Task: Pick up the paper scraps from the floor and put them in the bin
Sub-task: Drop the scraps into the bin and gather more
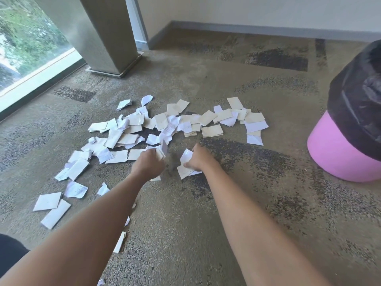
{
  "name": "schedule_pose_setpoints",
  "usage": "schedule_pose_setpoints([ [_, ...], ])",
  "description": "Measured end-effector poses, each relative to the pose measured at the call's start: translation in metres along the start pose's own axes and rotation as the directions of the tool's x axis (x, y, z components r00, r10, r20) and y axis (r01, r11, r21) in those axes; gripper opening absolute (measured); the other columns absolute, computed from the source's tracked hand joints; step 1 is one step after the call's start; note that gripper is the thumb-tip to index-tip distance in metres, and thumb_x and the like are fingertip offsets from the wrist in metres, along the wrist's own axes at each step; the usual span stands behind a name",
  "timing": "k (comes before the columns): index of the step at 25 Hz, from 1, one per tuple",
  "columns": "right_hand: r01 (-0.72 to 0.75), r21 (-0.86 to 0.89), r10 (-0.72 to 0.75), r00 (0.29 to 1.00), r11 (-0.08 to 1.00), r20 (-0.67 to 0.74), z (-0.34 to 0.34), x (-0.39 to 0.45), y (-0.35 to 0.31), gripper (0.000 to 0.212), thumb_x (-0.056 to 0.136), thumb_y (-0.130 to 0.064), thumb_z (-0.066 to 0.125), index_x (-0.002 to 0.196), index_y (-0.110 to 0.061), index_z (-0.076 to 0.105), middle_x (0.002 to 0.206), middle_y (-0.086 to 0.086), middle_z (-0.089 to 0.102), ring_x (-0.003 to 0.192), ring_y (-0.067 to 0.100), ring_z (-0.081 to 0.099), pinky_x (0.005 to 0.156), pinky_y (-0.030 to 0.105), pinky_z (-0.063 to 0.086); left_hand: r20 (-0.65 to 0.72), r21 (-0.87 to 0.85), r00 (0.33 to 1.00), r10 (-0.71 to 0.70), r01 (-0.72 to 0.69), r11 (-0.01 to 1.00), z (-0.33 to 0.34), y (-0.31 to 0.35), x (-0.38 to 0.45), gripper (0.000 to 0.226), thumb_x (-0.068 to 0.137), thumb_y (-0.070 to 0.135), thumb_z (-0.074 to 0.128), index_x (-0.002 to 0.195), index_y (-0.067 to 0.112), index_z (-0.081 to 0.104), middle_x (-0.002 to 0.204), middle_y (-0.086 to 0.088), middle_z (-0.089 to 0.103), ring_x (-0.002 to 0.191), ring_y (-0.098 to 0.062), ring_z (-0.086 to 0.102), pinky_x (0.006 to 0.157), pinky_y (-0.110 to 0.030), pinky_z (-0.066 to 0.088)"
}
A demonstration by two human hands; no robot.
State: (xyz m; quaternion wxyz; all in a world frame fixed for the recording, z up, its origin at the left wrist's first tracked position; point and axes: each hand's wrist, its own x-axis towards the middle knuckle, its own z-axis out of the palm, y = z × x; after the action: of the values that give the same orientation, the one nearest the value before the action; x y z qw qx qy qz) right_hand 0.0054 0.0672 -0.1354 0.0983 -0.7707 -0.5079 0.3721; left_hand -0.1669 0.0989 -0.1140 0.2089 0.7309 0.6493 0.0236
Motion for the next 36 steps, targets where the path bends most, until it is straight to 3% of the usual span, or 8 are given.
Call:
schedule_pose_setpoints([
  [6, -0.076, 0.052, 0.074, 0.996, 0.996, 0.044, -0.003, -0.002, 0.006, 0.069, 0.090, -0.033, 0.067, 0.143, 0.001, 0.039, 0.147, 0.017, 0.043, 0.127, 0.032, 0.052, 0.092, 0.033, 0.046, 0.018, -0.541, 0.979, -0.201, 0.179, 0.822, -0.012, 0.033, 0.006, 0.016, 0.088, 0.016, 0.050, 0.094, 0.004, 0.059, 0.079, -0.012, 0.064, 0.054, -0.019, 0.053, 0.047, -0.022, 0.038],
  [10, -0.168, 0.438, 0.159, 0.986, 0.883, 0.058, -0.035, -0.003, 0.028, 0.079, 0.084, -0.041, 0.072, 0.143, 0.000, 0.041, 0.146, 0.015, 0.046, 0.129, 0.031, 0.050, 0.104, 0.039, 0.043, 0.055, -0.707, 0.971, -0.231, 0.201, 0.678, -0.017, 0.064, 0.007, 0.012, 0.088, 0.012, 0.050, 0.096, 0.007, 0.057, 0.072, -0.008, 0.058, 0.047, -0.019, 0.051, 0.055, -0.028, 0.044],
  [14, -0.092, 0.707, 0.267, 0.953, 0.701, -0.141, -0.109, -0.026, 0.043, 0.074, 0.086, -0.039, 0.071, 0.144, -0.002, 0.041, 0.146, 0.013, 0.047, 0.131, 0.030, 0.049, 0.104, 0.038, 0.043, 0.081, -0.777, 0.988, -0.133, 0.146, 0.613, -0.010, 0.114, -0.006, 0.012, 0.089, 0.007, 0.045, 0.081, 0.010, 0.053, 0.063, -0.005, 0.047, 0.049, -0.019, 0.046, 0.060, -0.032, 0.044],
  [17, 0.043, 0.699, 0.340, 0.851, 0.714, -0.399, -0.174, -0.059, 0.049, 0.054, 0.092, -0.035, 0.064, 0.132, 0.000, 0.053, 0.132, 0.016, 0.059, 0.120, 0.030, 0.057, 0.084, 0.031, 0.045, 0.093, -0.807, 0.995, 0.025, 0.061, 0.587, -0.010, 0.172, -0.025, 0.014, 0.088, 0.004, 0.043, 0.077, 0.012, 0.049, 0.056, 0.000, 0.042, 0.052, -0.019, 0.035, 0.059, -0.034, 0.037],
  [21, 0.200, 0.648, 0.399, 0.645, 0.735, -0.652, -0.246, -0.115, 0.054, 0.047, 0.096, -0.031, 0.056, 0.132, -0.001, 0.052, 0.134, 0.015, 0.056, 0.123, 0.031, 0.053, 0.091, 0.032, 0.044, 0.052, -0.836, 0.968, 0.245, -0.092, 0.541, -0.031, 0.265, -0.061, 0.023, 0.089, 0.002, 0.042, 0.068, 0.012, 0.043, 0.056, -0.002, 0.041, 0.046, -0.017, 0.037, 0.048, -0.024, 0.032],
  [27, 0.371, 0.724, 0.624, 0.367, 0.581, -0.690, -0.323, -0.174, 0.101, 0.038, 0.096, -0.019, 0.049, 0.128, -0.001, 0.053, 0.131, 0.016, 0.058, 0.118, 0.030, 0.056, 0.093, 0.031, 0.046, 0.073, -0.895, 0.903, 0.423, -0.128, 0.427, -0.065, 0.414, -0.091, 0.019, 0.082, 0.005, 0.046, 0.089, 0.008, 0.064, 0.065, -0.007, 0.054, 0.049, -0.017, 0.045, 0.044, -0.019, 0.034],
  [31, 0.410, 0.864, 0.759, 0.450, 0.292, -0.470, -0.333, -0.196, 0.134, 0.036, 0.092, -0.006, 0.049, 0.127, -0.003, 0.057, 0.125, 0.011, 0.061, 0.094, 0.025, 0.060, 0.050, 0.025, 0.044, 0.150, -0.861, 0.866, 0.477, -0.122, 0.493, -0.048, 0.484, -0.084, 0.050, 0.064, 0.017, 0.055, 0.112, 0.000, 0.060, 0.098, -0.019, 0.069, 0.075, -0.028, 0.063, 0.061, -0.031, 0.052],
  [36, 0.433, 0.879, 0.769, 0.488, 0.199, -0.414, -0.341, -0.213, 0.158, 0.031, 0.098, -0.010, 0.041, 0.127, -0.003, 0.052, 0.107, 0.006, 0.052, 0.081, 0.020, 0.055, 0.053, 0.025, 0.041, 0.280, -0.768, 0.827, 0.487, -0.111, 0.630, -0.031, 0.515, -0.066, 0.072, 0.056, 0.024, 0.081, 0.121, 0.005, 0.057, 0.114, -0.007, 0.056, 0.093, -0.025, 0.059, 0.073, -0.039, 0.061],
])
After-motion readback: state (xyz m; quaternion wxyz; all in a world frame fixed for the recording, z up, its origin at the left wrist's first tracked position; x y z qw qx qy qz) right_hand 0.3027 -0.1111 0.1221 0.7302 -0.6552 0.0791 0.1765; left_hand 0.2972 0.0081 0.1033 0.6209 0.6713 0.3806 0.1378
